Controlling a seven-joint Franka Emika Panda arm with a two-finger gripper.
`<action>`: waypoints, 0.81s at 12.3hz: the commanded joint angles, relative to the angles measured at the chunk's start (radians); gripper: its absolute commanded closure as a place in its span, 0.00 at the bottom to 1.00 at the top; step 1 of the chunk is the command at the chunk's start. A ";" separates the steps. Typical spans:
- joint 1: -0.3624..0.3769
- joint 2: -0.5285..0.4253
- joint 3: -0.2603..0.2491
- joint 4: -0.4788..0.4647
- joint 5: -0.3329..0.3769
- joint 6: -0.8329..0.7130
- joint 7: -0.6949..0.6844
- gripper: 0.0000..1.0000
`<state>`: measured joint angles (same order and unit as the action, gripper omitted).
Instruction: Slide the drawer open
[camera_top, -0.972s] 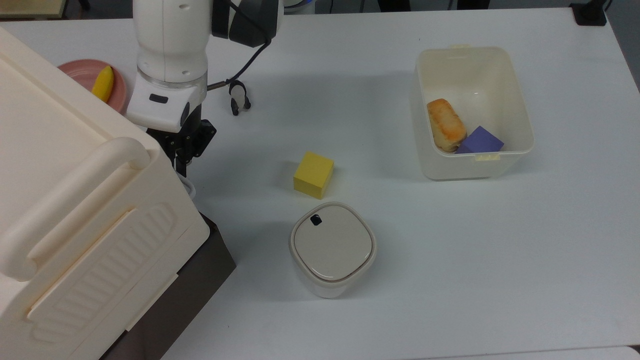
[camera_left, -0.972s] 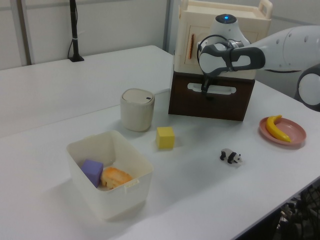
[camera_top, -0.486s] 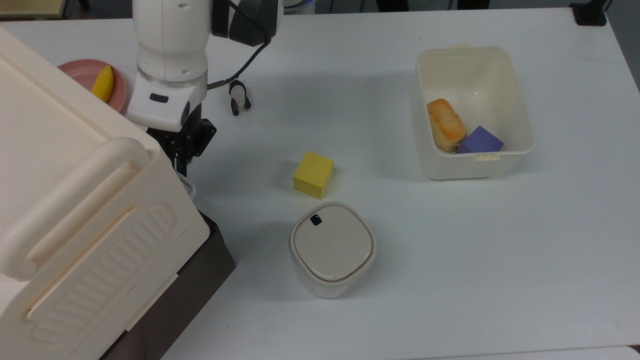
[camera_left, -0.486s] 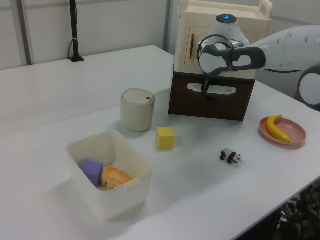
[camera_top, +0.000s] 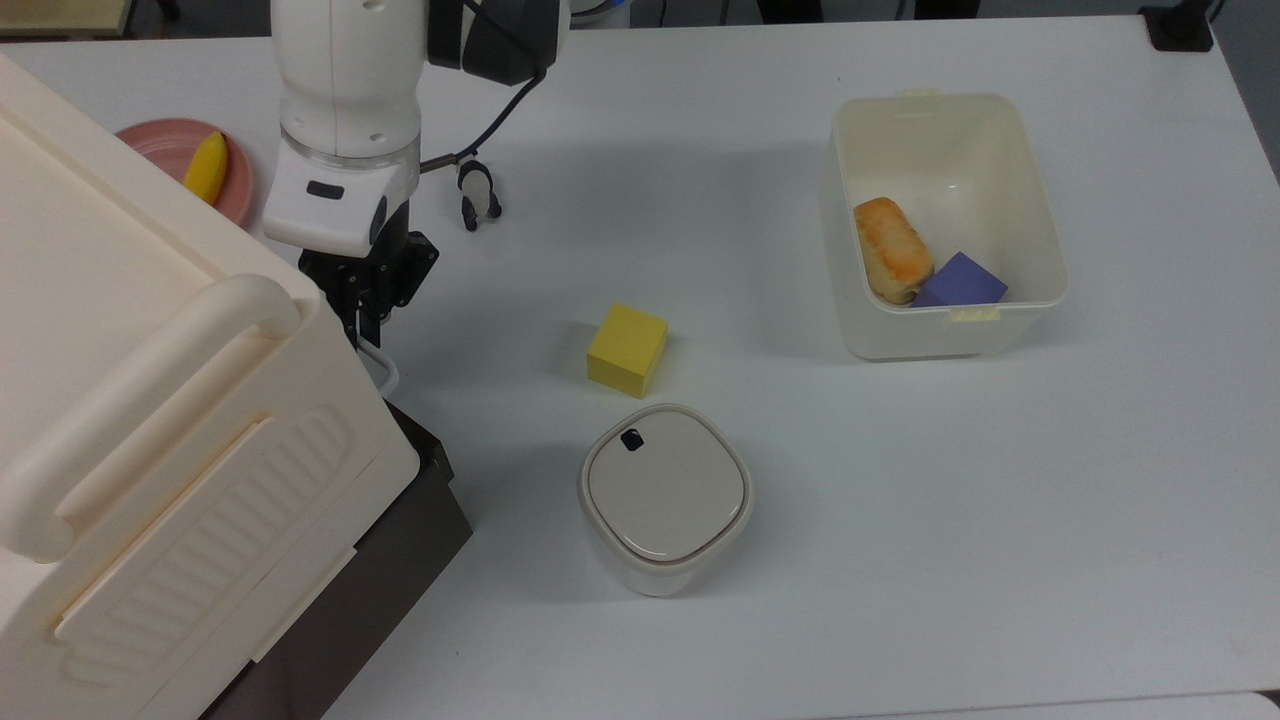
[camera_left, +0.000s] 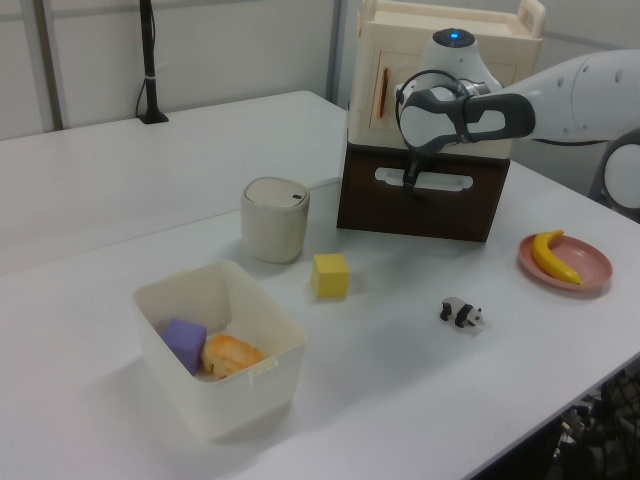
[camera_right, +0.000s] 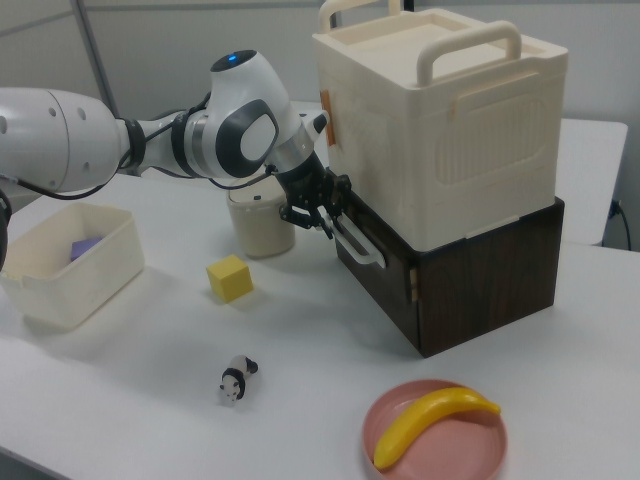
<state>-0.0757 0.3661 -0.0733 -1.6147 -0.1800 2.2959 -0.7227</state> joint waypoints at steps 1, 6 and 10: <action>0.005 -0.064 0.041 -0.083 0.011 0.010 0.008 0.99; 0.011 -0.084 0.044 -0.103 0.011 0.007 0.014 0.99; 0.010 -0.093 0.058 -0.116 0.011 0.005 0.020 0.99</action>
<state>-0.0758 0.3339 -0.0612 -1.6574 -0.1801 2.2958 -0.7227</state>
